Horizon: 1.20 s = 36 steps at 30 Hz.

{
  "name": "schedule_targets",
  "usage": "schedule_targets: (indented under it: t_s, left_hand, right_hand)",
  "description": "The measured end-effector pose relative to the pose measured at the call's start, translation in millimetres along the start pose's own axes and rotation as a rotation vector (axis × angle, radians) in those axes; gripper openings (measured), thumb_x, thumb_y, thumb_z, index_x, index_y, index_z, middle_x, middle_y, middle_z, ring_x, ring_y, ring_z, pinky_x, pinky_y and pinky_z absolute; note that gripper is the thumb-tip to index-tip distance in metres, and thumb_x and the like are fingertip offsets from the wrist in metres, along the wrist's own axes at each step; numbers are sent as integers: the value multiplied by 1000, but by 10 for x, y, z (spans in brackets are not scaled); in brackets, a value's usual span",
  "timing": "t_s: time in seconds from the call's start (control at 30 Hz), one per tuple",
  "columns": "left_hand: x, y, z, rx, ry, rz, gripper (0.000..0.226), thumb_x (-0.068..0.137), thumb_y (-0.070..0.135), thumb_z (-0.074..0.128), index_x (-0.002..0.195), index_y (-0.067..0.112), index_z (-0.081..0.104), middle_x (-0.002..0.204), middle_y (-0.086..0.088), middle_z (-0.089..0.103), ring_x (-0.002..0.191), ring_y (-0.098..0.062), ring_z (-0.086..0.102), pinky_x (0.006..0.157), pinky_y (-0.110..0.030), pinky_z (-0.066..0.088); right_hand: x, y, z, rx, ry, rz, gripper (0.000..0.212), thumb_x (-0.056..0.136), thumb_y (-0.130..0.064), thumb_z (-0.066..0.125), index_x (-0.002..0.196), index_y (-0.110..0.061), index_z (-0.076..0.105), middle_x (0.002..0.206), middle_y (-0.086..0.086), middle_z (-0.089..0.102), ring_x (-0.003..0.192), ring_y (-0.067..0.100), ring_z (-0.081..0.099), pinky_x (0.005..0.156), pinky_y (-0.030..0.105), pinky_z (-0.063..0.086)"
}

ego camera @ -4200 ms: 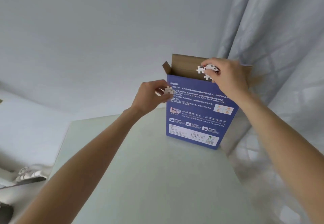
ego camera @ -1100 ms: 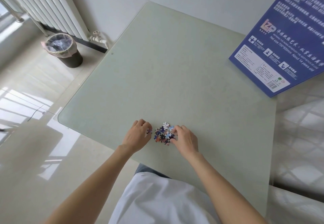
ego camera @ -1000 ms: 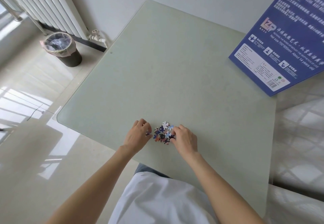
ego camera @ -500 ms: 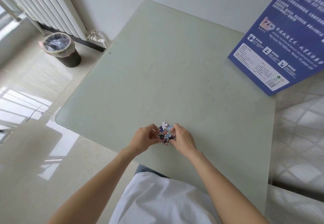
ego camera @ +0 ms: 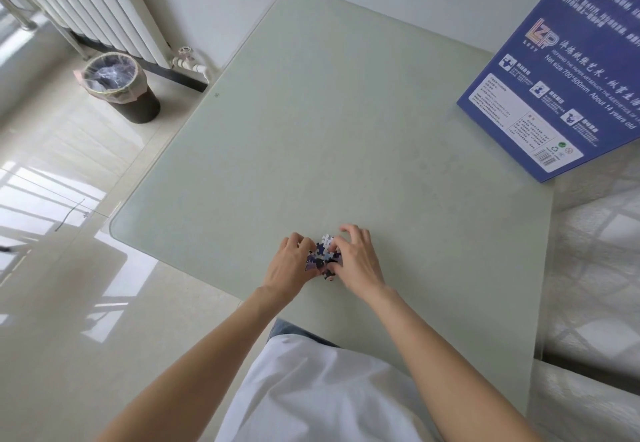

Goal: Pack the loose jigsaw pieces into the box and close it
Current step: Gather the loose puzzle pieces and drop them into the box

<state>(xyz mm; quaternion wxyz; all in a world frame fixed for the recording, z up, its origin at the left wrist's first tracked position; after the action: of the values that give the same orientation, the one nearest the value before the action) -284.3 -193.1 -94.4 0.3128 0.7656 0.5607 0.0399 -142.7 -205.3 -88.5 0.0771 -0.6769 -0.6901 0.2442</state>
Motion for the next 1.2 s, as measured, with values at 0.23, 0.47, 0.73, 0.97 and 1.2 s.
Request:
schedule_targets:
  t_s: [0.23, 0.47, 0.73, 0.97, 1.2]
  left_hand:
    - [2, 28, 2, -23, -19, -67, 48, 81, 37, 67, 115, 7, 48, 108, -12, 53, 95, -28, 53, 77, -28, 37]
    - [-15, 19, 40, -77, -33, -86, 39, 83, 34, 66, 112, 10, 53, 104, -9, 58, 95, -26, 54, 73, -22, 33]
    - [-89, 15, 5, 21, 50, 80, 35, 82, 29, 67, 108, 7, 59, 111, -8, 53, 94, -24, 48, 81, -31, 44]
    - [-38, 54, -14, 29, -23, 68, 35, 85, 27, 64, 109, 6, 51, 112, -7, 50, 99, -23, 47, 79, -22, 35]
    - [-13, 67, -20, -26, -91, 30, 32, 86, 25, 63, 108, 9, 47, 99, -5, 59, 86, -27, 55, 67, -26, 36]
  right_hand:
    - [206, -69, 22, -71, -258, -164, 56, 79, -7, 68, 129, -17, 46, 125, 2, 46, 111, 25, 40, 88, 41, 45]
    - [181, -20, 60, 4, -287, -85, 36, 81, -10, 66, 113, -9, 50, 114, 8, 47, 109, 25, 43, 87, 36, 42]
    - [48, -16, 23, 26, -165, -79, 20, 83, -9, 63, 102, -7, 55, 109, 7, 49, 103, 23, 42, 78, 27, 37]
    - [-36, 107, 7, 277, -26, 20, 18, 76, -1, 69, 83, -9, 54, 83, 0, 54, 75, 19, 48, 66, 25, 32]
    - [-125, 330, -39, 603, -27, 314, 23, 76, -8, 74, 93, -14, 59, 74, -6, 56, 67, 12, 52, 71, 26, 44]
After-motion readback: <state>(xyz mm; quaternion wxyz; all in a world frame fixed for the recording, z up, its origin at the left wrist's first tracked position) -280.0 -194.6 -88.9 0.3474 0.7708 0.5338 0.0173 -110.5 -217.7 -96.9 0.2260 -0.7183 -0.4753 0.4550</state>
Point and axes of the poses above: each hand's wrist, its own x-axis towards the middle knuckle, its own z-axis out of the palm, y = z × x, the point moved 3 cm from there along x, towards the middle knuckle
